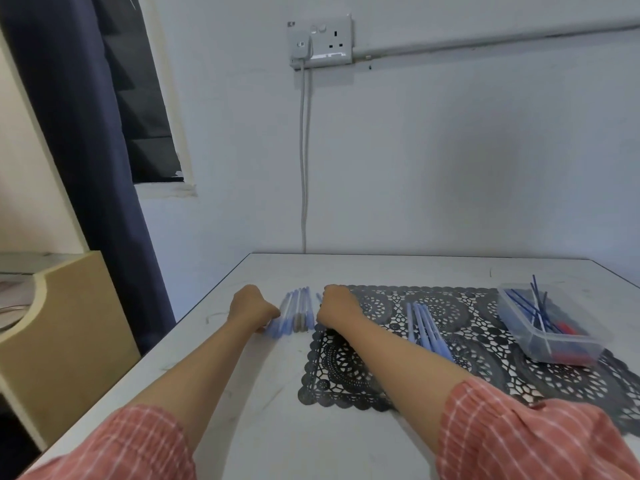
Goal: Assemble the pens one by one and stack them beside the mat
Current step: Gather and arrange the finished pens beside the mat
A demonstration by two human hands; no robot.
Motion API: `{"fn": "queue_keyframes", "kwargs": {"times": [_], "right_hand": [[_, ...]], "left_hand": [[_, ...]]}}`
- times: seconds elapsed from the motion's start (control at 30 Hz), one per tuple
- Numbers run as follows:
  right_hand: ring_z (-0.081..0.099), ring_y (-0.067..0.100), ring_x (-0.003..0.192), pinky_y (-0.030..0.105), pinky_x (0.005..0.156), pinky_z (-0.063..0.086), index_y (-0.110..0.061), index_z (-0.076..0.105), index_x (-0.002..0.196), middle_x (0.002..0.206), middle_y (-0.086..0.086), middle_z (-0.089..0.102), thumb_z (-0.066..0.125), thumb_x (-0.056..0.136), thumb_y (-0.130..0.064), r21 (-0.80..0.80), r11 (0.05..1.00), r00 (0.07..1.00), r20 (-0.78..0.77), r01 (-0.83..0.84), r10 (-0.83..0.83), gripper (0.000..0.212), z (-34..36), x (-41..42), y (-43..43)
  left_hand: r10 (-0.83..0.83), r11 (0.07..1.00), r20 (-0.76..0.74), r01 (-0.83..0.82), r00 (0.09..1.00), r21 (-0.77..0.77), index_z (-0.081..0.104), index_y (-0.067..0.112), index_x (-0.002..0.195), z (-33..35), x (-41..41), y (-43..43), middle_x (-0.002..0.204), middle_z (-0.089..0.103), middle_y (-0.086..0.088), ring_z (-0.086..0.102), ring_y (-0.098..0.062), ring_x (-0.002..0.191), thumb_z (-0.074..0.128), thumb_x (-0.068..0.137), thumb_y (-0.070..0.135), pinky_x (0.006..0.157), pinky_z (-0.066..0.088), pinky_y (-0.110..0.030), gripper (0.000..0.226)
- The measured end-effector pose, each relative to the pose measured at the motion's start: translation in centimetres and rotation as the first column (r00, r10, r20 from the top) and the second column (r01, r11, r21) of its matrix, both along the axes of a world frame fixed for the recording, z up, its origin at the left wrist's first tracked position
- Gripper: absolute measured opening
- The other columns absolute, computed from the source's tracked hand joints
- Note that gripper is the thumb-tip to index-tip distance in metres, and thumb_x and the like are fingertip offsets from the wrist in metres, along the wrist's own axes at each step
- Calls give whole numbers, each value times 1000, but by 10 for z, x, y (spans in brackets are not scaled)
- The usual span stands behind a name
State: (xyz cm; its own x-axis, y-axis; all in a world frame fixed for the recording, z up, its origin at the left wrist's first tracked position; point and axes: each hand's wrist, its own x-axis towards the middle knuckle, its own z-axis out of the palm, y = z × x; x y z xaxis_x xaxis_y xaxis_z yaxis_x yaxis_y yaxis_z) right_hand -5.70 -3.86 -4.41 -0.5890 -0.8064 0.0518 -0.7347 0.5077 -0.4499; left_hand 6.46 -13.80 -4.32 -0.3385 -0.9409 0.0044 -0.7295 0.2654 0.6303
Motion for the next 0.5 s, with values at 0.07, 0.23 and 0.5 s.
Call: {"fn": "queue_keyframes", "kwargs": {"times": [0.07, 0.23, 0.5], "right_hand": [[44, 15, 61, 20, 45, 31, -13, 32, 61, 65, 0, 39, 51, 84, -2, -10, 1000, 1000, 2, 4, -4, 32, 5, -5, 8], [36, 12, 49, 20, 41, 28, -11, 33, 58, 58, 2, 38, 51, 84, -6, 3, 999, 999, -1, 39, -39, 32, 18, -19, 32], [39, 13, 43, 19, 40, 31, -11, 39, 50, 48, 3, 40, 56, 87, -20, -36, 990, 991, -14, 136, -136, 42, 33, -42, 63]], "left_hand": [[13, 999, -19, -13, 1000, -36, 46, 7, 60, 0, 1, 0, 56, 54, -11, 57, -22, 45, 65, 66, 3, 45, 46, -24, 21], [7, 999, 37, -6, 999, -36, 44, 7, 64, -5, 4, 9, 55, 51, -9, 50, -20, 44, 68, 71, 7, 39, 36, -19, 24], [50, 996, 95, -43, 994, -77, 49, 6, 64, 1, 11, 18, 61, 56, -10, 54, -21, 51, 67, 67, 8, 43, 38, -20, 18]]}}
